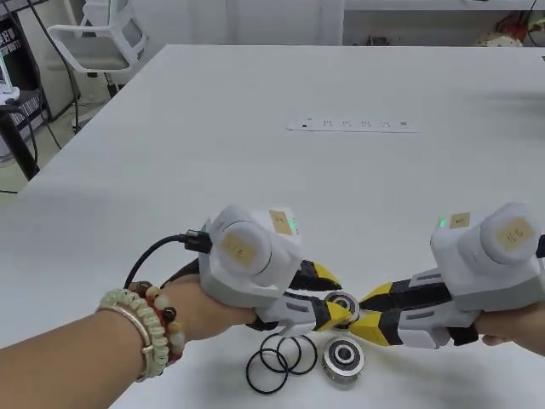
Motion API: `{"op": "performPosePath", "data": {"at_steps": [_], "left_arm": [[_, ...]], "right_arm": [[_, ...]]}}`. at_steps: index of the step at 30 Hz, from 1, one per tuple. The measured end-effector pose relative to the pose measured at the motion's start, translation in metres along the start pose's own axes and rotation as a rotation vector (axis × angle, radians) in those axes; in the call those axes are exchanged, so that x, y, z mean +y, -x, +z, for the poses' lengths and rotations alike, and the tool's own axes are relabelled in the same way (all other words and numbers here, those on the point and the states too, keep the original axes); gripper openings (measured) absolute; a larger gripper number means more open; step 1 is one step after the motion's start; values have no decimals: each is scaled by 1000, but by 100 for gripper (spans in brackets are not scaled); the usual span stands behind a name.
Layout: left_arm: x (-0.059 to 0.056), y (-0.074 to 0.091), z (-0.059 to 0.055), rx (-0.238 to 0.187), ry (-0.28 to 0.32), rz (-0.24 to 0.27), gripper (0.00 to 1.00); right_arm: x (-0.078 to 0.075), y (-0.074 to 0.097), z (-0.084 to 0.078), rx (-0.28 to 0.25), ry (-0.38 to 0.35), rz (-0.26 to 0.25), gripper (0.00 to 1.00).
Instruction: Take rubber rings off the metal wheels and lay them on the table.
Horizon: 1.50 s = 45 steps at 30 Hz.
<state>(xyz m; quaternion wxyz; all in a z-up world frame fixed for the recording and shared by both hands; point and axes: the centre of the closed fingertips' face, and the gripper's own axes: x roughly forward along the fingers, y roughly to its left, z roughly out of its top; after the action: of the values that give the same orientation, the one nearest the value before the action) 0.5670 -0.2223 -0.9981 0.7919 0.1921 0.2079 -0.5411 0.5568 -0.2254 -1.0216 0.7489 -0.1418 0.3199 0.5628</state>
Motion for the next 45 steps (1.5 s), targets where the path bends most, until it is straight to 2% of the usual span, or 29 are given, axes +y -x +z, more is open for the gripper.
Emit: {"op": "performPosePath", "data": {"at_steps": [1, 2, 5, 8, 19, 23, 25, 26, 28, 31, 36, 37, 38, 39, 42, 45], "left_arm": [[0, -1, -3, 7, 2, -1, 19], [-1, -1, 0, -13, 12, -5, 18], [-2, -1, -4, 8, 20, -3, 15], [-2, -2, -4, 4, 41, -3, 15], [-2, -1, -4, -13, 57, 0, 15], [-2, -1, -4, -13, 60, 2, 15], [-2, -1, -4, -14, 61, 4, 15], [-2, -1, -4, -14, 62, 5, 15], [-2, -1, -4, -15, 63, 8, 15], [-1, -2, -4, -15, 65, 11, 15], [-1, -2, -4, -17, 64, 12, 15], [-1, -2, -4, -17, 63, 12, 15], [-1, -2, -4, -16, 63, 12, 15], [-1, -2, -4, -16, 64, 12, 15], [-1, -2, -4, -18, 65, 12, 15], [-1, -2, -4, -18, 65, 12, 15]], "right_arm": [[0, 0, 0, 0, 1, 0, 20], [0, 0, 0, 0, 1, 0, 20], [0, 0, 0, -1, 1, -2, 20], [0, 0, 1, -6, 3, 1, 20], [2, -1, 2, -3, 24, 7, 18], [2, 1, 1, -2, 66, 9, 15], [-3, 3, -2, 22, 107, -13, 7], [0, 3, -2, 12, 104, -1, 2], [-3, 4, -2, 9, 55, -9, 2], [-3, 4, -2, 15, 80, -10, 2], [-5, 3, -2, 24, 49, -19, 0], [-5, 3, -2, 26, 27, -18, 0], [-5, 3, -3, 22, -37, -17, 0], [-5, 3, -3, 20, -70, -14, 0], [-6, 3, -3, 11, -52, -10, 0], [-6, 3, -4, 16, -75, -2, 0]]}}
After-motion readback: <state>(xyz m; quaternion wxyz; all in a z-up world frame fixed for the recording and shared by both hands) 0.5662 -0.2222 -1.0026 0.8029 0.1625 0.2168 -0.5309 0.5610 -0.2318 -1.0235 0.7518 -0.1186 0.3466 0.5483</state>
